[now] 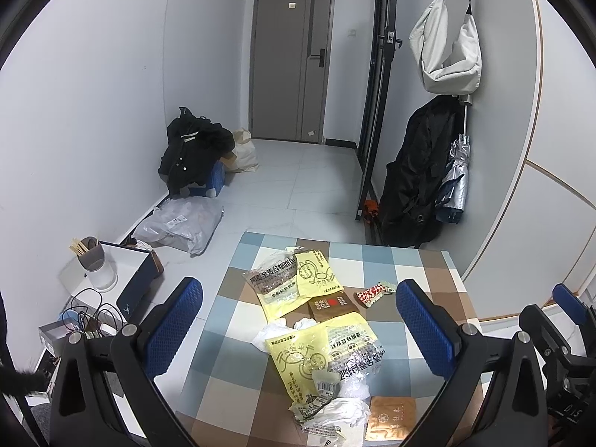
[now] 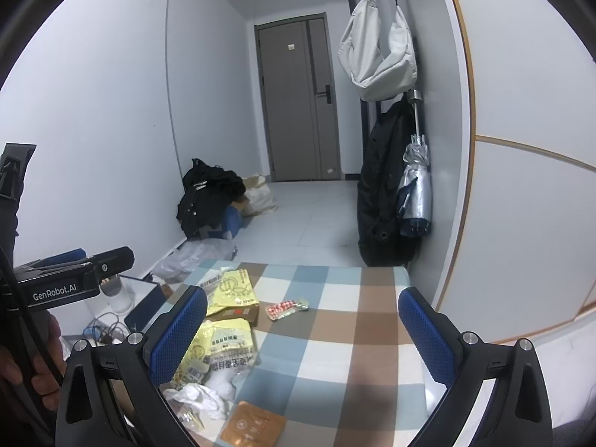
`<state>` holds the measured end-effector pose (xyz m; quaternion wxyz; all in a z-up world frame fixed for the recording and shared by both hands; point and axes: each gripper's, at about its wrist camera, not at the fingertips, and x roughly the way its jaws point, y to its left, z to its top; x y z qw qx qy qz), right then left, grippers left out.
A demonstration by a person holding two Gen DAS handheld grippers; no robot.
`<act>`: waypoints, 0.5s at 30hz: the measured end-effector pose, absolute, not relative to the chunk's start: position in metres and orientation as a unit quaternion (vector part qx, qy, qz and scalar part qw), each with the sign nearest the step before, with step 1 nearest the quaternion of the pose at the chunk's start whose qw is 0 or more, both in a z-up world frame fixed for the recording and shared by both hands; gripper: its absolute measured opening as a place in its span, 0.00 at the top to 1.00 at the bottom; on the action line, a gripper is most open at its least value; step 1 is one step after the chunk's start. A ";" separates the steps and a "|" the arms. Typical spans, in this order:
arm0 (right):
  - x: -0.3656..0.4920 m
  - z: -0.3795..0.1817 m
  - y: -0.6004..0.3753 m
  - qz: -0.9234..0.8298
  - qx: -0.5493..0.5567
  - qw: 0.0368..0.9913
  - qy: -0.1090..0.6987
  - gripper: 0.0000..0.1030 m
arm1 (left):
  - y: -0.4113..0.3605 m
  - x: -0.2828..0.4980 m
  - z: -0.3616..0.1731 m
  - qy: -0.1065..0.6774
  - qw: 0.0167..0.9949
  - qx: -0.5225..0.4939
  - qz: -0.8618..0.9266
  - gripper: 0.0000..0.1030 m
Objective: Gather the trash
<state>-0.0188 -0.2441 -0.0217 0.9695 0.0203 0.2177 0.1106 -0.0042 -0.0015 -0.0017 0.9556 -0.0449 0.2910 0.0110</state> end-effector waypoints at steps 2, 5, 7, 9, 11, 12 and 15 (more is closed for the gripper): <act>-0.019 -0.022 -0.244 0.110 0.021 0.969 0.218 0.00 | -0.002 -0.005 -0.002 0.288 0.957 -0.043 0.012 0.01; -0.020 -0.023 -0.244 0.110 0.021 0.969 0.218 0.00 | -0.003 -0.006 -0.002 0.286 0.957 -0.041 0.009 0.01; -0.020 -0.023 -0.244 0.109 0.022 0.970 0.218 0.00 | -0.003 -0.006 -0.002 0.286 0.957 -0.041 0.007 0.01; -0.021 -0.023 -0.244 0.108 0.021 0.970 0.217 0.00 | -0.003 -0.006 -0.003 0.286 0.957 -0.039 0.007 0.01; -0.020 -0.023 -0.243 0.107 0.022 0.970 0.218 0.00 | -0.004 -0.006 -0.002 0.287 0.957 -0.038 0.007 0.01; -0.020 -0.023 -0.244 0.107 0.023 0.970 0.219 0.00 | -0.004 -0.006 -0.002 0.287 0.957 -0.039 0.007 0.01; -0.019 -0.022 -0.245 0.107 0.028 0.969 0.222 0.00 | -0.005 -0.006 -0.002 0.288 0.957 -0.039 0.007 0.01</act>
